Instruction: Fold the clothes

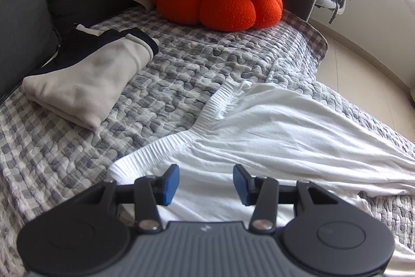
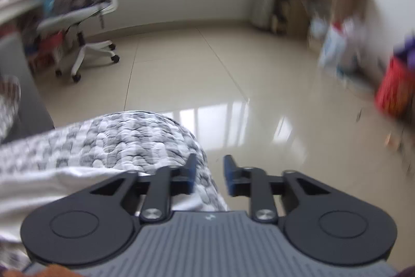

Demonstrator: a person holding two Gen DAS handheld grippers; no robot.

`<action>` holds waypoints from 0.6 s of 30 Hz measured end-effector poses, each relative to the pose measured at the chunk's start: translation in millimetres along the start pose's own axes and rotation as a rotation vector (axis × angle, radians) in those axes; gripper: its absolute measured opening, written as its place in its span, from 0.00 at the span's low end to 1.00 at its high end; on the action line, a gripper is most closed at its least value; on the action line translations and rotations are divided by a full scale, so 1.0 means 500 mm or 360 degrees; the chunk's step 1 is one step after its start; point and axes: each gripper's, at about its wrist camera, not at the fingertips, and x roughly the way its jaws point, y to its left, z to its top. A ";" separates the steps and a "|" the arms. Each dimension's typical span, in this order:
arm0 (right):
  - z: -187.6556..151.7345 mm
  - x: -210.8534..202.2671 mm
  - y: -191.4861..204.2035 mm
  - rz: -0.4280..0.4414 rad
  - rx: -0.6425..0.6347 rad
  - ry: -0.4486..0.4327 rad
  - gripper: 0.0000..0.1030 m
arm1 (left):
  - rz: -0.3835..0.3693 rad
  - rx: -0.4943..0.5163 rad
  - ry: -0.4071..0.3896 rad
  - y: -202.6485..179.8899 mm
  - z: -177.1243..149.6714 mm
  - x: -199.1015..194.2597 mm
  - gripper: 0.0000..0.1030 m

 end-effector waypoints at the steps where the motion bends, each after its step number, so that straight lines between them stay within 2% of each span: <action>1: 0.003 0.003 -0.018 0.0008 0.0085 0.0030 0.45 | 0.0000 0.0004 0.0001 -0.002 -0.001 0.000 0.45; 3: 0.010 0.009 -0.054 0.0025 0.0256 0.0091 0.45 | 0.0000 0.0014 0.0002 -0.006 -0.002 0.000 0.45; 4: 0.014 0.009 -0.053 0.0047 0.0265 0.0083 0.45 | -0.0001 0.0016 0.0002 -0.007 -0.003 0.000 0.45; 11: 0.043 -0.002 -0.014 0.0209 0.0163 -0.0036 0.45 | -0.0021 0.0003 0.0012 -0.007 -0.005 0.002 0.45; 13: 0.040 -0.004 0.002 0.0233 0.0095 -0.0020 0.43 | -0.0028 0.0001 0.0016 -0.008 -0.006 0.003 0.46; 14: 0.037 0.002 0.007 0.0251 0.0060 0.0004 0.28 | -0.0027 0.0005 0.0016 -0.010 -0.007 0.003 0.45; 16: 0.030 0.011 0.020 0.0218 -0.0044 0.0057 0.05 | -0.0021 0.0014 0.0015 -0.012 -0.008 0.004 0.45; 18: 0.024 0.010 0.028 0.0185 -0.0118 0.0066 0.02 | -0.0021 0.0014 0.0018 -0.013 -0.008 0.005 0.45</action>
